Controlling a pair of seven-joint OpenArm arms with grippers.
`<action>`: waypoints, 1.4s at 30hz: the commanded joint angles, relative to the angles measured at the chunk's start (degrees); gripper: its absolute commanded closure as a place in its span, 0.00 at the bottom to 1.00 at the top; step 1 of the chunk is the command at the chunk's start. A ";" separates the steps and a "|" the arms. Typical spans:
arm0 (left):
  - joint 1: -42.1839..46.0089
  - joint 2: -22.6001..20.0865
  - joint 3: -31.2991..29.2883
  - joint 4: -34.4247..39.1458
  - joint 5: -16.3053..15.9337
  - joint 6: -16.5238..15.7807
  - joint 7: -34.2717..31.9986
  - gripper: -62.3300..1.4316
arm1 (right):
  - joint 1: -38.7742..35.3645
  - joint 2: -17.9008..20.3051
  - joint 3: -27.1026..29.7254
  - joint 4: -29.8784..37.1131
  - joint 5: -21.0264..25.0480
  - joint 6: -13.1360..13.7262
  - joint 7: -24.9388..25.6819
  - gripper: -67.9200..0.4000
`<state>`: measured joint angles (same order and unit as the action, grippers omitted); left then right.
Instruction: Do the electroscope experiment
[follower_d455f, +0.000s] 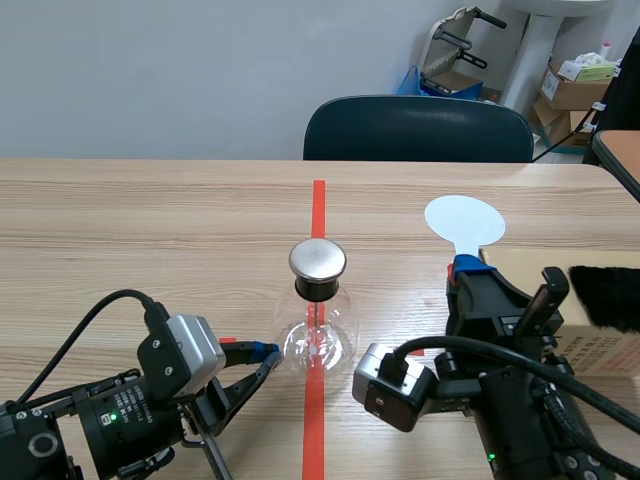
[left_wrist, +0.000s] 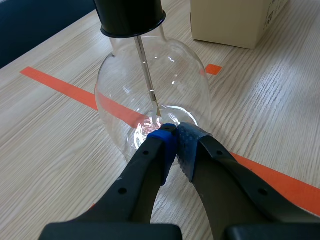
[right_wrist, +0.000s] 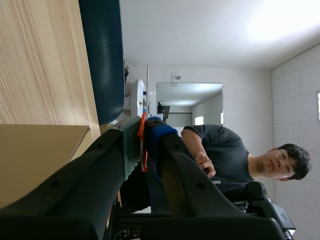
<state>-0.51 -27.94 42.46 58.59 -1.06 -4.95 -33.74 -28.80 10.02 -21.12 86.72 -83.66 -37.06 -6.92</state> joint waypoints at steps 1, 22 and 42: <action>-0.31 0.46 -0.07 0.94 -0.11 -0.11 -1.18 0.93 | 0.07 0.44 0.15 0.59 -0.04 -0.63 0.26 0.97; 1.68 -8.15 -0.04 4.59 -4.94 -2.21 -2.91 0.48 | -9.42 -0.22 21.14 2.19 17.81 -7.80 31.78 0.97; 18.01 -29.68 -0.04 30.42 -12.92 -3.32 -7.23 0.35 | -4.17 -7.54 30.23 -8.94 11.50 -7.80 39.08 0.97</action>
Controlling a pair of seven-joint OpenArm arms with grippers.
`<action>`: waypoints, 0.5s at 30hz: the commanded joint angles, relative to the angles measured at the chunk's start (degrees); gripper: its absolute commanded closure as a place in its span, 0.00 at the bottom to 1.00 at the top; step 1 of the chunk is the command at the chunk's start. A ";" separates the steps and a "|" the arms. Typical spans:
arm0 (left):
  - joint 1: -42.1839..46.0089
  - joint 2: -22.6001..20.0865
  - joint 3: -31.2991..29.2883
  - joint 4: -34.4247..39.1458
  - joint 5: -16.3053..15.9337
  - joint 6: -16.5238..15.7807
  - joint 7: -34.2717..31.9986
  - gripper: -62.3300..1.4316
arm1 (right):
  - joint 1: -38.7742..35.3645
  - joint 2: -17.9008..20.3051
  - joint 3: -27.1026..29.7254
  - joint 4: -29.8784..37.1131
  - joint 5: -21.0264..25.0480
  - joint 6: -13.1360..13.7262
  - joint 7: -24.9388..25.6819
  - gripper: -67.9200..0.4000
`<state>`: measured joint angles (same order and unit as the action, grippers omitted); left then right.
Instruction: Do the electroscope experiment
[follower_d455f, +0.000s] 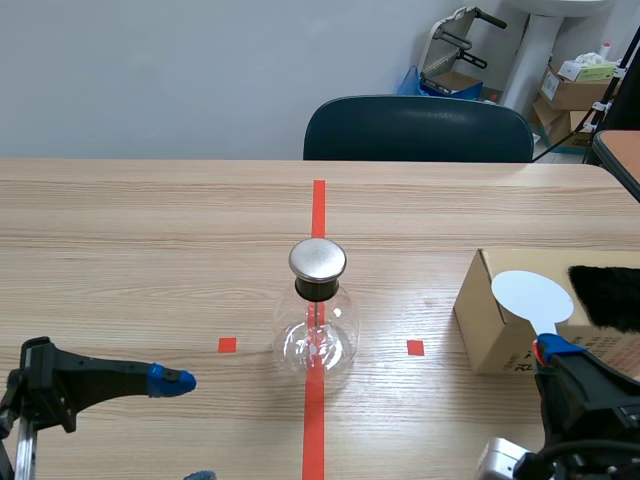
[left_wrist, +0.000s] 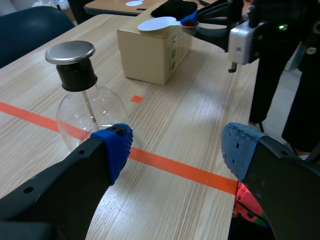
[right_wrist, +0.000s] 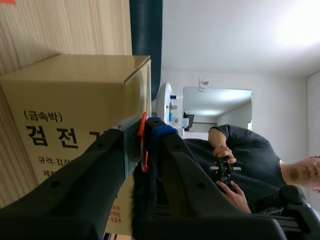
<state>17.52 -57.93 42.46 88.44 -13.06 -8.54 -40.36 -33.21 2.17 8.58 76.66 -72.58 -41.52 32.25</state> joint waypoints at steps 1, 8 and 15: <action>-0.04 0.04 -0.04 1.01 -1.11 0.28 -0.39 0.35 | 0.24 0.15 0.52 0.83 -0.55 -3.34 -0.68 0.97; -0.07 -1.81 -0.04 3.45 -2.32 2.25 1.49 0.35 | 0.42 0.17 0.52 -0.13 -3.98 -3.34 -4.83 0.97; -0.07 -3.65 -0.04 4.04 -3.91 3.30 1.99 0.29 | 1.66 0.17 0.42 -1.29 -5.22 -3.34 -5.60 0.97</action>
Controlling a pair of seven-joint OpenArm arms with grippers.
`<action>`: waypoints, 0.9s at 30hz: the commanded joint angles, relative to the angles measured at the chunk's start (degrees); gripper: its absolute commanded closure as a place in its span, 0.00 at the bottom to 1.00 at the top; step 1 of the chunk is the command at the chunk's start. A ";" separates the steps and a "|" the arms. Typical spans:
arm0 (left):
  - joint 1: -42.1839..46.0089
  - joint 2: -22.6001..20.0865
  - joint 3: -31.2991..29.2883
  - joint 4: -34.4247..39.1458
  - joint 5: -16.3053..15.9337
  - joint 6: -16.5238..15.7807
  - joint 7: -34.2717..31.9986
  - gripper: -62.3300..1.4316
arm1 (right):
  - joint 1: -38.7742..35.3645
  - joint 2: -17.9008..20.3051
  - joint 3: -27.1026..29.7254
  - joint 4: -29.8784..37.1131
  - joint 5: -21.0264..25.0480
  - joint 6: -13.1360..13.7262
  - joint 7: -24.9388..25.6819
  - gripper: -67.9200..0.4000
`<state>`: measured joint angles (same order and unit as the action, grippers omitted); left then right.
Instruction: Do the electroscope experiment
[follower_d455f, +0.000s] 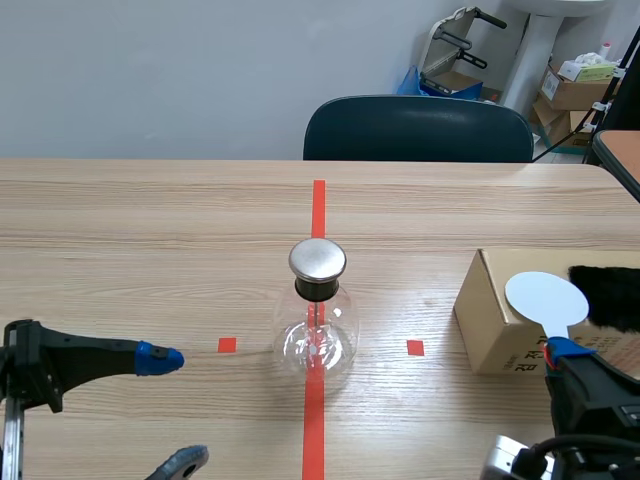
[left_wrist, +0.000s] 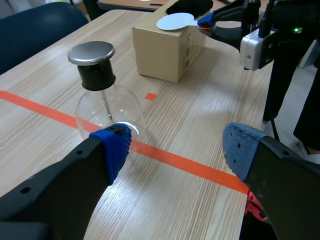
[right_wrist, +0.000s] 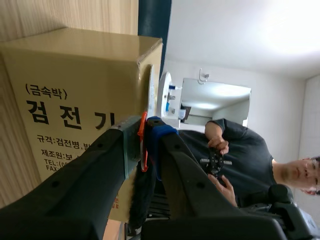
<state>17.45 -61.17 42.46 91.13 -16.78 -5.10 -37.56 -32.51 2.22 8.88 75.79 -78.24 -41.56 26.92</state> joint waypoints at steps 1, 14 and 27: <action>0.00 -0.52 -0.07 1.49 -0.20 -0.17 -0.83 0.27 | 1.14 0.15 0.11 -0.94 0.44 -3.30 -0.48 0.97; -0.02 -2.58 -0.17 2.01 0.02 -0.59 -1.70 0.17 | 2.05 0.15 0.11 -2.03 0.42 -3.30 -0.90 0.40; -0.02 -3.02 -1.44 2.60 -0.17 -0.61 -1.84 0.17 | 2.05 0.13 0.11 -2.03 0.42 -3.30 -0.90 0.00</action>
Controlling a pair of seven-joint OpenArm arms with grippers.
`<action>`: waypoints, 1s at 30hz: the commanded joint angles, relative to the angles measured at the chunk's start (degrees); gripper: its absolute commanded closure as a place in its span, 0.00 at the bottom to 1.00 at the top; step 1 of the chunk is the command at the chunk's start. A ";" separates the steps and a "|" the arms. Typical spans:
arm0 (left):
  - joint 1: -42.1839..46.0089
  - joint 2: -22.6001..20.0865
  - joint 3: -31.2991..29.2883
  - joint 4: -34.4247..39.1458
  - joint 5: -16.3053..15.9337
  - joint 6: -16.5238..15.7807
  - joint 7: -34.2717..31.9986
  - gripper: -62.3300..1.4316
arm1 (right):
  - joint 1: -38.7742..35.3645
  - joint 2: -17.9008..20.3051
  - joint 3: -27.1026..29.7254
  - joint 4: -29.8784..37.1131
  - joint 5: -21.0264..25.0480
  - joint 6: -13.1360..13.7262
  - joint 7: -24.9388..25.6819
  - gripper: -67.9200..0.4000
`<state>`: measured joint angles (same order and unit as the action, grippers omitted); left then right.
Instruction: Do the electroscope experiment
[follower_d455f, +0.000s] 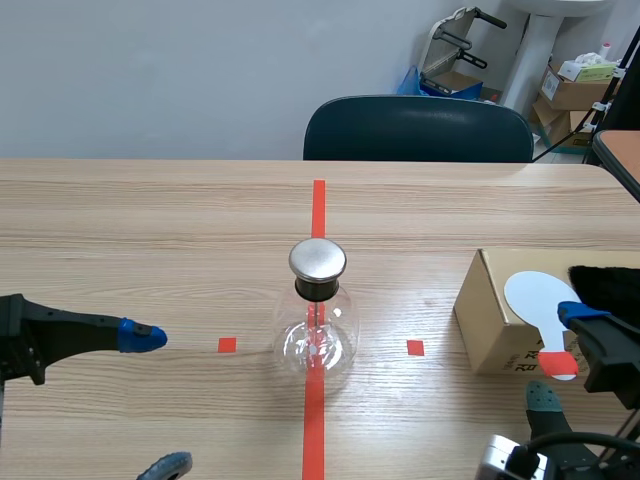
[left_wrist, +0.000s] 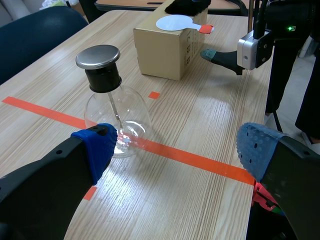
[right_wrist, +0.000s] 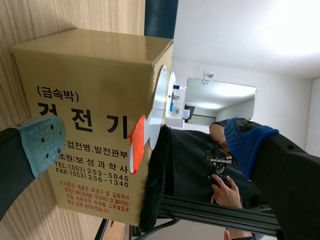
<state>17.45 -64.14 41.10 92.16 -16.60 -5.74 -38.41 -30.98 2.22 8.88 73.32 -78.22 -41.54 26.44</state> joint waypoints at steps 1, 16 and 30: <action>-0.02 -0.02 -0.09 1.57 -0.35 0.02 -0.98 0.17 | 0.52 0.13 0.11 0.44 0.39 -3.32 -0.42 0.00; -0.02 -0.02 -0.09 1.57 -0.35 0.04 -0.74 0.17 | 0.52 0.15 0.11 0.44 0.39 -3.32 -0.42 0.00; 0.00 -0.02 -0.09 1.57 -0.35 0.04 0.13 0.17 | 0.52 0.15 0.11 0.44 0.42 -3.32 -0.42 0.00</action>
<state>17.45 -64.14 41.10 92.16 -16.60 -5.74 -37.56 -30.98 2.22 8.88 73.32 -78.22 -41.54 26.44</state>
